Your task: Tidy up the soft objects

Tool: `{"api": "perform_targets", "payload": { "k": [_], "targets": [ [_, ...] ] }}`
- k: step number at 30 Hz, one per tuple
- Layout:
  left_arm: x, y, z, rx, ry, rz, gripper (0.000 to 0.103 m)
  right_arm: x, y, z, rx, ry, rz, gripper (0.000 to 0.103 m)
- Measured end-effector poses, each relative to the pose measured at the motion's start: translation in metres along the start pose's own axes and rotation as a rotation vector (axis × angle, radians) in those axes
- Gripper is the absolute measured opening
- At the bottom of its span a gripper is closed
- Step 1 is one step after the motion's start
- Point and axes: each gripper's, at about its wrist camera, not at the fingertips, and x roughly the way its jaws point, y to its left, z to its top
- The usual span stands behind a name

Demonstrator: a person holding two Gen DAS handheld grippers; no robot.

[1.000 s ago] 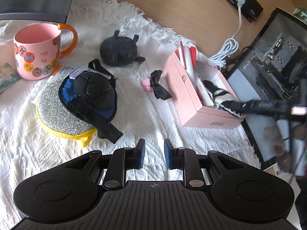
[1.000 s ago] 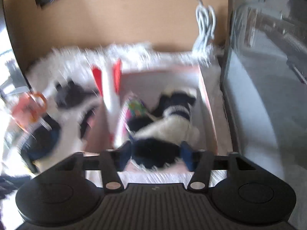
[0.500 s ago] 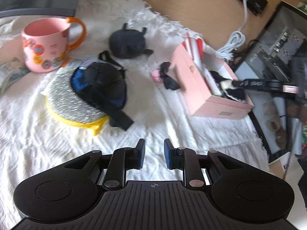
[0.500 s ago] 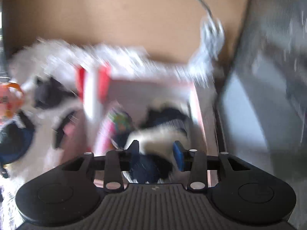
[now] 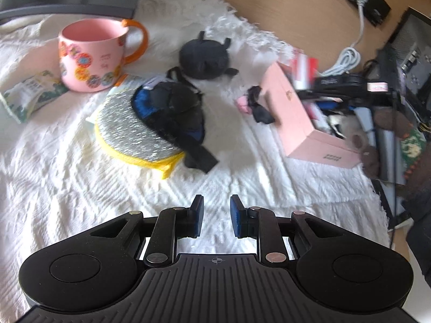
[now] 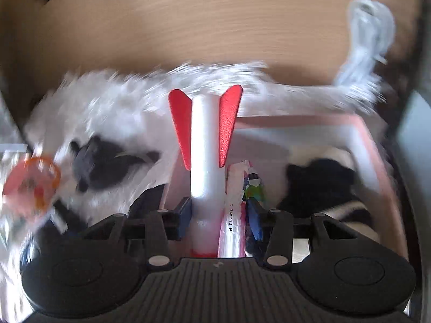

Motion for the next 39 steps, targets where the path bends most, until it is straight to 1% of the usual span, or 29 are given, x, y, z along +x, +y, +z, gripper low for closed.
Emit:
{"api": "perform_targets", "payload": {
  "k": [1,2,4,6,7,8,9,11,12,13,15,16,18,20,21,22,24,26,27,28,29,30,32,33,35,39],
  "targets": [
    [0.0,0.003,0.0,-0.009,-0.001,0.004,0.023,-0.004,-0.007,0.0,0.047,0.013,-0.02,0.043],
    [0.0,0.006,0.001,-0.017,-0.002,0.005,0.023,-0.006,-0.013,-0.001,0.088,0.026,-0.02,0.043],
    [0.002,0.009,0.003,-0.031,0.002,0.003,0.023,-0.012,-0.027,-0.003,0.17,0.077,0.037,0.043],
    [0.006,0.008,0.006,-0.029,0.01,-0.006,0.023,-0.014,-0.031,-0.004,0.182,0.132,0.086,0.044],
    [0.008,0.006,0.007,-0.02,0.015,-0.011,0.023,-0.015,-0.03,-0.004,0.153,0.152,0.094,0.044],
    [0.01,0.003,0.007,-0.008,0.018,-0.015,0.023,-0.017,-0.026,-0.005,0.111,0.152,0.085,0.044],
    [0.011,0.001,0.008,0.005,0.02,-0.022,0.023,-0.02,-0.023,-0.005,0.074,0.133,0.064,0.046],
    [0.012,-0.003,0.008,0.025,0.018,-0.032,0.023,-0.033,-0.007,-0.008,-0.032,0.055,-0.021,0.054],
    [0.012,-0.004,0.009,0.033,0.015,-0.033,0.023,-0.043,0.0,-0.011,-0.082,-0.005,-0.054,0.06],
    [0.013,-0.004,0.01,0.037,0.012,-0.031,0.023,-0.053,0.009,-0.013,-0.131,-0.067,-0.069,0.061],
    [0.012,-0.003,0.013,0.037,-0.001,-0.022,0.023,-0.063,0.025,-0.014,-0.206,-0.131,-0.044,0.061],
    [0.011,-0.002,0.015,0.035,-0.01,-0.016,0.023,-0.065,0.035,-0.014,-0.241,-0.144,-0.016,0.061],
    [0.007,0.001,0.02,0.026,-0.03,0.001,0.023,-0.061,0.057,-0.015,-0.299,-0.14,0.04,0.061],
    [0.003,0.005,0.022,0.015,-0.046,0.015,0.023,-0.047,0.08,-0.019,-0.337,-0.108,0.066,0.059],
    [0.001,0.007,0.023,0.01,-0.056,0.021,0.023,-0.036,0.094,-0.023,-0.368,-0.086,0.069,0.057],
    [-0.002,0.009,0.023,0.004,-0.064,0.027,0.023,-0.024,0.107,-0.029,-0.396,-0.074,0.05,0.053],
    [-0.007,0.015,0.023,-0.008,-0.073,0.036,0.023,0.001,0.129,-0.039,-0.445,-0.052,-0.021,0.05],
    [-0.012,0.021,0.02,-0.021,-0.076,0.044,0.023,0.033,0.144,-0.045,-0.484,-0.015,-0.102,0.05],
    [-0.014,0.024,0.019,-0.026,-0.078,0.048,0.023,0.046,0.146,-0.047,-0.489,0.007,-0.141,0.05],
    [-0.017,0.027,0.017,-0.033,-0.081,0.053,0.023,0.055,0.146,-0.05,-0.49,0.026,-0.161,0.047],
    [-0.02,0.031,0.015,-0.041,-0.084,0.058,0.023,0.058,0.151,-0.052,-0.516,0.01,-0.179,0.047],
    [-0.022,0.035,0.013,-0.051,-0.087,0.064,0.023,0.058,0.15,-0.054,-0.52,0.02,-0.173,0.047],
    [-0.025,0.043,0.01,-0.075,-0.09,0.079,0.023,0.053,0.152,-0.054,-0.534,0.022,-0.139,0.024],
    [-0.026,0.046,0.01,-0.086,-0.092,0.085,0.023,0.05,0.152,-0.055,-0.538,0.033,-0.123,0.023],
    [-0.027,0.051,0.01,-0.097,-0.096,0.091,0.023,0.037,0.152,-0.058,-0.534,0.016,-0.097,0.022],
    [-0.028,0.049,0.018,-0.07,-0.107,0.075,0.023,-0.006,0.148,-0.071,-0.486,-0.027,-0.013,0.022]
  ]
}}
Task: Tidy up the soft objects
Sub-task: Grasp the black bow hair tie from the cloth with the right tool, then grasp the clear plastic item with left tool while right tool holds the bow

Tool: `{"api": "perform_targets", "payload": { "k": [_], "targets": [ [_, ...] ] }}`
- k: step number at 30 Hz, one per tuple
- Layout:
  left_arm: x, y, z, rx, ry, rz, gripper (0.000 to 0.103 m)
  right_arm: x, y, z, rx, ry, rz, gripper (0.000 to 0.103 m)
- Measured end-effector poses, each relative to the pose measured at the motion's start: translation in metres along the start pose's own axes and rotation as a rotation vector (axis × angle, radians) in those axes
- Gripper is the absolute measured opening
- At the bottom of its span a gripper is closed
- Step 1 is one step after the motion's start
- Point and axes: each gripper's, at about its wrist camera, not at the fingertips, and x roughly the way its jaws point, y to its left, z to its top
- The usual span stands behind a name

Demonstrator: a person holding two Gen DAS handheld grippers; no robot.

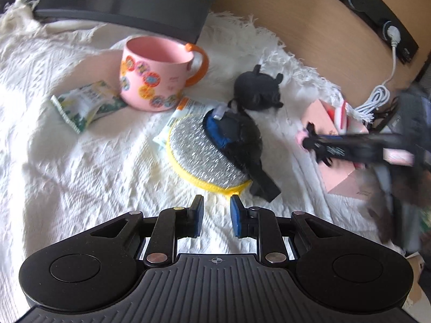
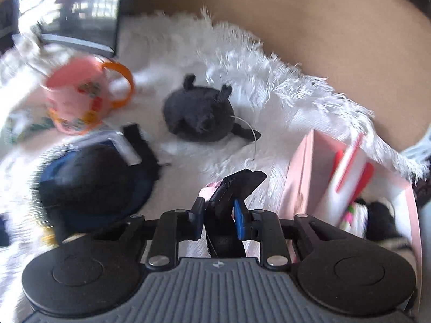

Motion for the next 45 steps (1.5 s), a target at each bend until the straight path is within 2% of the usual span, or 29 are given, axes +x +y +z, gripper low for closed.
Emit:
{"api": "perform_targets", "payload": {
  "k": [5,9,12,16,20,23,25,30,34,39,43,45],
  "targets": [
    [0.005,-0.016,0.026,0.087,-0.047,-0.051,0.023,-0.057,-0.008,-0.035,0.089,-0.039,0.069,0.022],
    [0.028,-0.019,0.069,0.139,-0.05,-0.08,0.023,-0.082,-0.009,-0.073,0.125,-0.037,0.073,0.022],
    [0.058,-0.017,0.104,0.159,-0.011,-0.047,0.023,-0.09,-0.003,-0.099,0.114,-0.028,0.05,0.022],
    [0.105,-0.011,0.132,0.139,0.135,-0.041,0.023,-0.09,-0.002,-0.122,0.152,0.006,0.036,0.023],
    [0.13,-0.02,0.128,0.2,0.202,-0.04,0.024,-0.089,-0.004,-0.137,0.214,0.019,0.039,0.026],
    [0.136,-0.026,0.124,0.236,0.198,-0.049,0.024,-0.087,-0.005,-0.144,0.246,0.026,0.026,0.041],
    [0.138,-0.025,0.125,0.231,0.213,-0.06,0.024,-0.086,-0.005,-0.148,0.254,0.024,0.015,0.05],
    [0.144,-0.014,0.132,0.156,0.268,-0.108,0.024,-0.08,-0.008,-0.16,0.314,0.024,0.016,0.058],
    [0.14,-0.018,0.128,0.205,0.299,-0.135,0.024,-0.079,-0.002,-0.164,0.306,-0.002,0.008,0.068],
    [0.131,-0.031,0.11,0.309,0.267,-0.121,0.024,-0.077,0.008,-0.164,0.27,-0.009,-0.016,0.076],
    [0.126,-0.034,0.099,0.328,0.214,-0.097,0.023,-0.076,0.014,-0.166,0.248,-0.017,-0.023,0.081],
    [0.124,-0.034,0.097,0.323,0.205,-0.089,0.02,-0.075,0.015,-0.167,0.242,-0.02,-0.024,0.084]
  ]
}}
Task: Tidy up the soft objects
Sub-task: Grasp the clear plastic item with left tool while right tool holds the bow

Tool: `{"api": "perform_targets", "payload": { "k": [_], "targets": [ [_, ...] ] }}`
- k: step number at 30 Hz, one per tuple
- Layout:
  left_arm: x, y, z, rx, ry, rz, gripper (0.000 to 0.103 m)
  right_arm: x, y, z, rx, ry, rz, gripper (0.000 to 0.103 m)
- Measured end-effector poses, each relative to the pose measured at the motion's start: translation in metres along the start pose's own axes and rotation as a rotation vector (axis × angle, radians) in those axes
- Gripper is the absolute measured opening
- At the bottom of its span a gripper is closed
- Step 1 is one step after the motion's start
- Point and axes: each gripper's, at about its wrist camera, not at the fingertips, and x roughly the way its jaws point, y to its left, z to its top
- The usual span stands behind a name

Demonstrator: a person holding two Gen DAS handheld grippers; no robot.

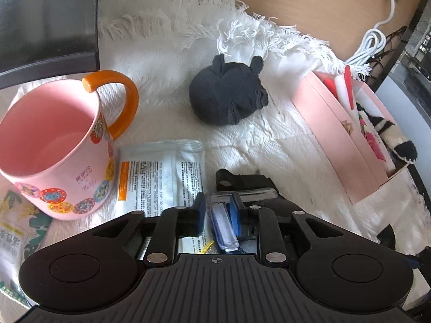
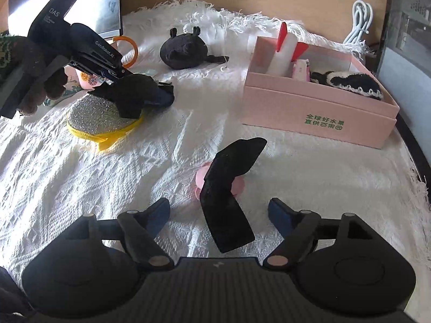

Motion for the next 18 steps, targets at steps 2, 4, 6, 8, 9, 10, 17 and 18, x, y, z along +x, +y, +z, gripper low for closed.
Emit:
{"api": "perform_targets", "payload": {
  "k": [2,4,6,8,9,10,17,18],
  "targets": [
    [0.0,-0.001,-0.002,-0.02,-0.016,0.01,0.018,0.001,0.001,-0.001,-0.001,-0.003,0.008,0.089],
    [-0.002,-0.002,-0.008,-0.023,-0.045,0.021,0.018,0.002,0.003,-0.003,-0.009,-0.005,0.008,0.092],
    [-0.005,-0.004,-0.016,-0.022,-0.071,0.021,0.018,0.003,0.004,-0.003,-0.003,0.0,0.018,0.1],
    [-0.009,-0.005,-0.025,-0.018,-0.083,0.013,0.017,0.004,0.005,-0.003,-0.007,0.012,0.031,0.103],
    [-0.011,-0.006,-0.03,-0.014,-0.083,0.009,0.017,0.005,0.006,-0.003,-0.013,0.016,0.025,0.103],
    [-0.013,-0.008,-0.036,-0.011,-0.087,0.007,0.017,0.005,0.007,-0.002,-0.016,0.022,0.021,0.103],
    [-0.036,-0.012,-0.074,-0.075,-0.149,0.01,0.017,0.006,0.005,0.006,-0.067,0.092,0.063,0.103],
    [-0.039,-0.012,-0.078,-0.081,-0.156,0.011,0.017,0.004,0.003,0.007,-0.06,0.101,0.068,0.1]
  ]
}}
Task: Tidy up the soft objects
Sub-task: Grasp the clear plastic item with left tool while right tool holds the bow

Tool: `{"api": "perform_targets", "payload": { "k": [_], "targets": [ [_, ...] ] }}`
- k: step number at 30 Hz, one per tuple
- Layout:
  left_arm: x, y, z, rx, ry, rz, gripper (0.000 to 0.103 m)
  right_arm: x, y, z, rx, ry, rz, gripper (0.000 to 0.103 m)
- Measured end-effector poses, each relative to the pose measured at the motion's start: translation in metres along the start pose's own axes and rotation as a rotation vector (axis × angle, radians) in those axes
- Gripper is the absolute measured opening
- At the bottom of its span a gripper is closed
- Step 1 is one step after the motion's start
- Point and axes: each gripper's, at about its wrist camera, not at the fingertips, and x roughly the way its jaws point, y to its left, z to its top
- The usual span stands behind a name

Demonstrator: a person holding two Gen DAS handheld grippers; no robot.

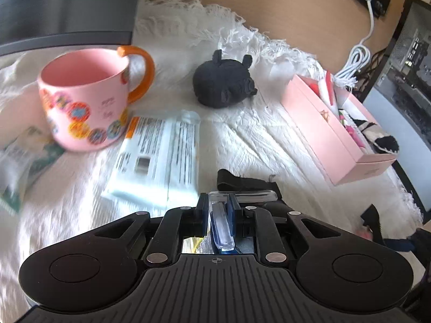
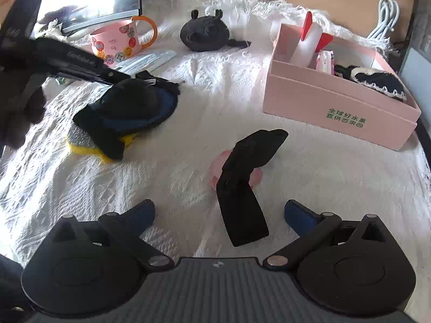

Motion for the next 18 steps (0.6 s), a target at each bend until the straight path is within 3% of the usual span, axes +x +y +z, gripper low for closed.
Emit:
{"api": "perform_targets", "payload": {
  "k": [4,8,18],
  "targets": [
    [-0.012,0.005,-0.008,-0.037,-0.027,-0.002,0.017,-0.011,-0.002,0.0,0.047,-0.007,-0.007,0.097],
    [-0.023,0.009,-0.011,-0.056,-0.047,0.003,0.016,-0.022,0.006,-0.001,-0.004,-0.039,-0.047,0.097],
    [-0.047,0.017,-0.027,-0.098,-0.066,0.024,0.016,-0.033,0.015,0.008,-0.049,-0.108,-0.055,0.095]
  ]
}}
